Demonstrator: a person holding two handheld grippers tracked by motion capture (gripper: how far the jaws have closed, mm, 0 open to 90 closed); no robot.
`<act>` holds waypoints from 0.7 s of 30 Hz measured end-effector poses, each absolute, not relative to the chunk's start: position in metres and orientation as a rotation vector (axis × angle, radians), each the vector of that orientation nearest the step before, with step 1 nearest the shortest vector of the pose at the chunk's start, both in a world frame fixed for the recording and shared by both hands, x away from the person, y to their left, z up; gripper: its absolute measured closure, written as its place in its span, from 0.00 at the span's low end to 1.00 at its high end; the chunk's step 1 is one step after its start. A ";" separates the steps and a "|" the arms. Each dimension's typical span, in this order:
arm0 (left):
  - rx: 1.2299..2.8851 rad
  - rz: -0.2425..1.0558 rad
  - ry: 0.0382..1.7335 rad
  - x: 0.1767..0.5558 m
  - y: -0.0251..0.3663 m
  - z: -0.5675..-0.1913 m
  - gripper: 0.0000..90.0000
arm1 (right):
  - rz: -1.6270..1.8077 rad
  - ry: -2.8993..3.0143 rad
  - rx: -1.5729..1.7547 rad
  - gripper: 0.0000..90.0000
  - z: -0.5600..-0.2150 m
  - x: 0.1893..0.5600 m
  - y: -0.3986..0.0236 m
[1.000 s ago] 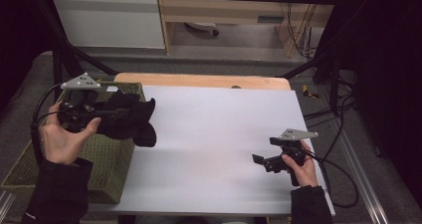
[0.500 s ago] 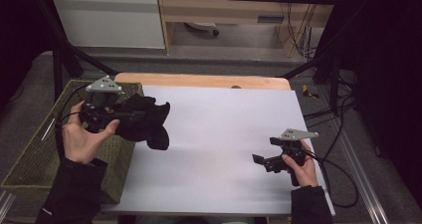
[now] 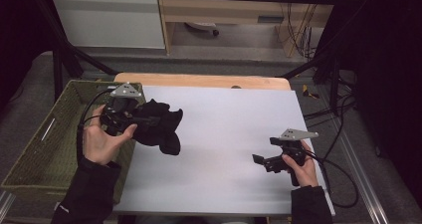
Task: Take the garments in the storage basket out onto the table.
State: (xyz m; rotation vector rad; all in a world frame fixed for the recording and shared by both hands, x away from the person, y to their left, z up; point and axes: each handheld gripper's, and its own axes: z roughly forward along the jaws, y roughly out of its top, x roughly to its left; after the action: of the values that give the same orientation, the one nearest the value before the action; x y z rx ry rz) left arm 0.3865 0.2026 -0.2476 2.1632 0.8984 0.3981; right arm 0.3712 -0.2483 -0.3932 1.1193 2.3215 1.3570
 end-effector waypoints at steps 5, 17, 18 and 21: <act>2.183 0.394 0.900 0.390 0.195 -0.255 0.62 | 1.354 2.322 1.119 0.01 -0.393 0.371 -0.248; 2.228 0.371 0.886 0.395 0.178 -0.276 0.62 | 1.354 2.321 1.120 0.01 -0.393 0.371 -0.248; 2.231 0.371 0.885 0.395 0.176 -0.278 0.62 | 1.353 2.323 1.119 0.01 -0.393 0.371 -0.248; 2.245 0.368 0.885 0.396 0.172 -0.283 0.62 | 1.354 2.322 1.121 0.01 -0.394 0.371 -0.248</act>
State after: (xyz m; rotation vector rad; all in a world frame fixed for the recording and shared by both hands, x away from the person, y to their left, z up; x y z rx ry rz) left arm 0.3958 0.1721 -0.2832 2.2451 0.8850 0.3681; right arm 0.3713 -0.2479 -0.3937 1.1207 2.3218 1.3543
